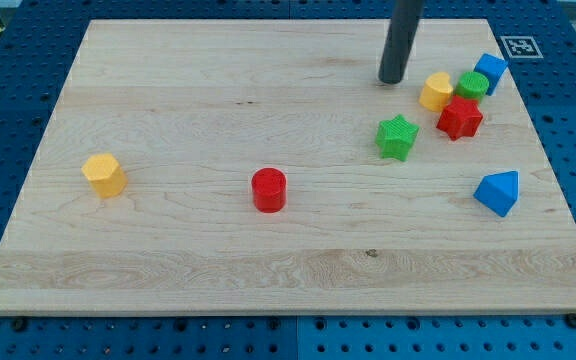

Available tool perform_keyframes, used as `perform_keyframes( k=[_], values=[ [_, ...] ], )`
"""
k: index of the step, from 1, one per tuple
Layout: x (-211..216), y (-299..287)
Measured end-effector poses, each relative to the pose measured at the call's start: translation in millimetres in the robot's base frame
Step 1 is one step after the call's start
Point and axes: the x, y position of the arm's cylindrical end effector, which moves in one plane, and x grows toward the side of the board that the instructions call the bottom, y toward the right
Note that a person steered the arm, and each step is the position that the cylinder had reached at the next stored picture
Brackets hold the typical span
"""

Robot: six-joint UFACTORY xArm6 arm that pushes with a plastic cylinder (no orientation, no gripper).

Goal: Push the green star bottom left to the red star

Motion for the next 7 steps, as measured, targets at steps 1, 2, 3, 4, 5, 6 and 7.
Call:
perform_keyframes(
  k=[1, 2, 3, 4, 5, 6, 7],
  values=[
    [44, 52],
    [68, 94],
    [67, 34],
    [96, -11],
    [99, 25],
    [82, -23],
    [112, -88]
  ],
)
